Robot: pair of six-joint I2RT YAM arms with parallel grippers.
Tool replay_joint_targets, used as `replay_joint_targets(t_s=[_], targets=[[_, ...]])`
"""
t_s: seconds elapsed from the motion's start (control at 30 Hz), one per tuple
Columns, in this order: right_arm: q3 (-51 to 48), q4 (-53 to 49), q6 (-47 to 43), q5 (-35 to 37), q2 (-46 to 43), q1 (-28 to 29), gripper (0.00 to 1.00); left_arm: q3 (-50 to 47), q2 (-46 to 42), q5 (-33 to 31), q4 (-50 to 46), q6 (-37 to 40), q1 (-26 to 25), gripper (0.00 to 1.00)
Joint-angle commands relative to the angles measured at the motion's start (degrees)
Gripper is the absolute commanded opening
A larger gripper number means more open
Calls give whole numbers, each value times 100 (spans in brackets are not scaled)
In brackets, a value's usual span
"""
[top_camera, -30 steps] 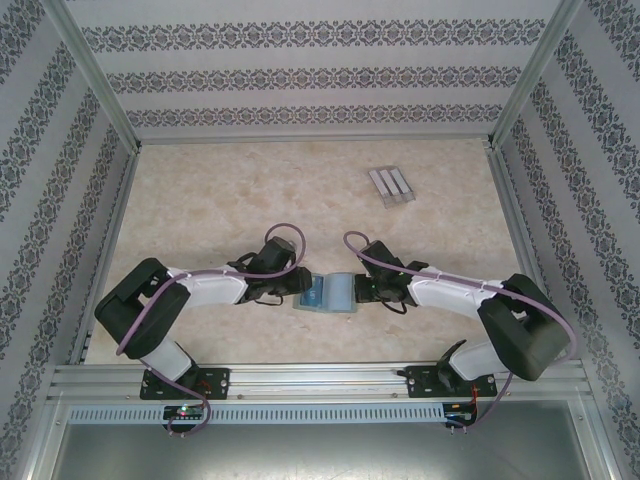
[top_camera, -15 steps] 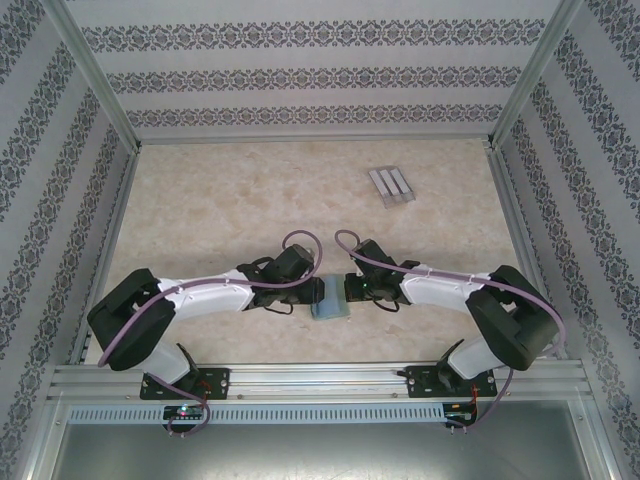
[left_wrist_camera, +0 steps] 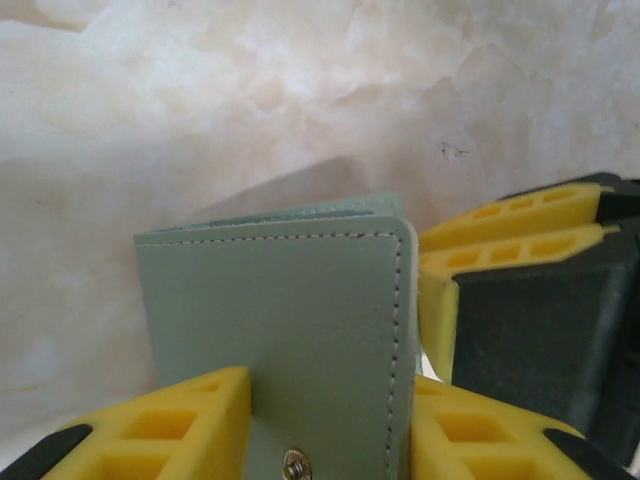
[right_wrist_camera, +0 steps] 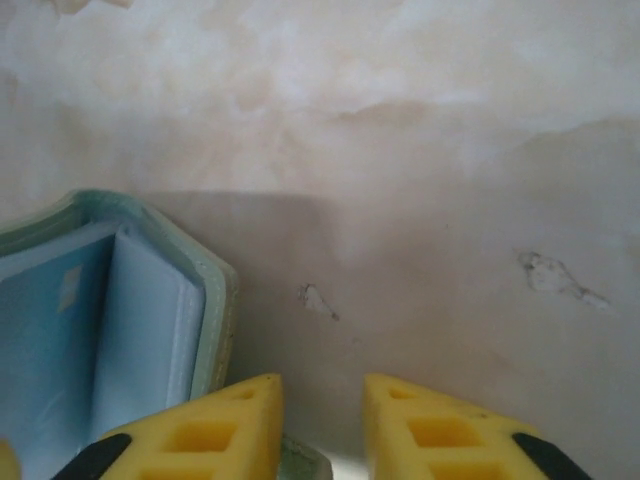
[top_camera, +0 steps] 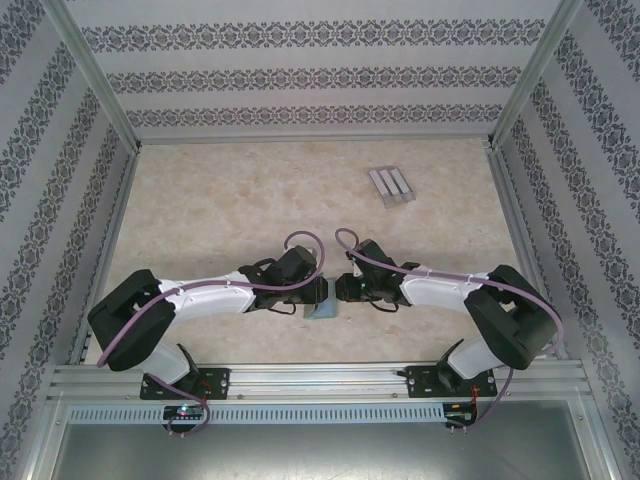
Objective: Put the credit cards into the card holder
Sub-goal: Close the card holder at the center of the table.
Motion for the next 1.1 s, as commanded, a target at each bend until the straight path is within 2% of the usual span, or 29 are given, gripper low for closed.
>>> replay_joint_targets(t_s=[0.0, 0.23, 0.37, 0.43, 0.47, 0.53, 0.7, 0.8, 0.93, 1.07], targets=[[-159, 34, 77, -87, -369, -84, 31, -56, 61, -222, 197, -153, -155, 39], [-411, -87, 122, -33, -1085, -219, 34, -69, 20, -355, 142, -242, -201, 39], [-546, -91, 124, -165, -1292, -246, 25, -68, 19, -403, 181, -284, -245, 39], [-594, -107, 139, -200, -1287, -255, 24, -16, 52, -392, 145, -301, -250, 39], [-613, -107, 190, -232, -1270, -253, 26, 7, 80, -367, 145, -319, -256, 39], [-622, -109, 282, -349, -1259, -237, 41, 20, 117, -300, 238, -341, -278, 38], [-564, -92, 554, -198, -1345, -44, 48, 37, 164, -332, 231, -465, -307, 31], [-467, -62, 581, 32, -1147, 152, 61, 3, 92, -474, 125, -529, -307, 29], [-342, 34, 590, 340, -720, 487, 62, -84, -52, -648, 10, -595, -308, 28], [-302, -9, 554, 978, -452, 713, 62, -197, -174, -750, 30, -626, -308, 28]])
